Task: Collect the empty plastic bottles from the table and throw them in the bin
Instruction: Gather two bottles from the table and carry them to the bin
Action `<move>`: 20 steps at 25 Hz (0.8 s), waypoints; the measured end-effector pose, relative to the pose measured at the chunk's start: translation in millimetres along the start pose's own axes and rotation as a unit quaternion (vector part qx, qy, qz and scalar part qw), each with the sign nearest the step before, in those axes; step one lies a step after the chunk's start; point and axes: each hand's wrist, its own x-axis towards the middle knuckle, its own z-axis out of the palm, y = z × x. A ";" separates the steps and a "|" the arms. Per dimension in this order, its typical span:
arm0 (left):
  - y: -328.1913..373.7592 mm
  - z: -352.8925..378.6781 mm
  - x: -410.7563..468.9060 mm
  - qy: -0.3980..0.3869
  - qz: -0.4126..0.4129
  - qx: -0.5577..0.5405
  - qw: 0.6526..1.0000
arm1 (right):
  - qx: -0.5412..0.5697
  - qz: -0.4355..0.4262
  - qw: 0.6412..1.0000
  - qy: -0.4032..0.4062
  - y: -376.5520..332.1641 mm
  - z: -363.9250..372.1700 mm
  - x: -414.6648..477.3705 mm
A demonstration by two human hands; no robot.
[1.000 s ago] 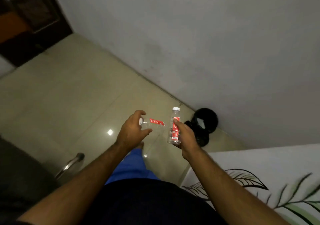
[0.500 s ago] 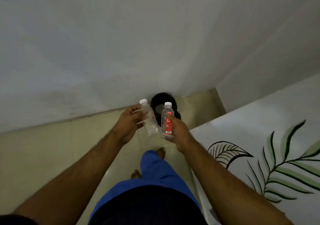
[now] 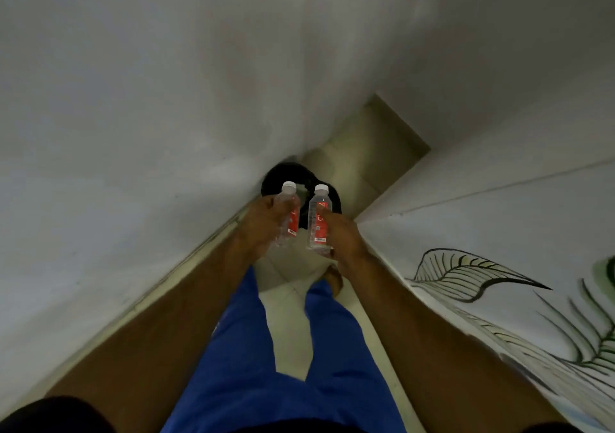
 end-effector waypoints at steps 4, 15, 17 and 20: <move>-6.3 -30.8 112.8 -0.026 -0.024 0.105 0.994 | 0.046 0.029 0.997 0.048 18.4 27.4 85.0; -106.2 -62.5 426.4 -0.100 -0.043 0.263 0.959 | -0.037 0.017 0.988 0.152 96.7 104.1 382.9; -121.6 -60.0 461.5 -0.089 -0.049 0.279 0.955 | -0.109 0.023 0.981 0.159 100.3 104.6 414.4; -134.7 -52.1 489.1 -0.067 -0.034 0.282 0.956 | -0.108 0.046 0.978 0.174 107.9 107.4 445.5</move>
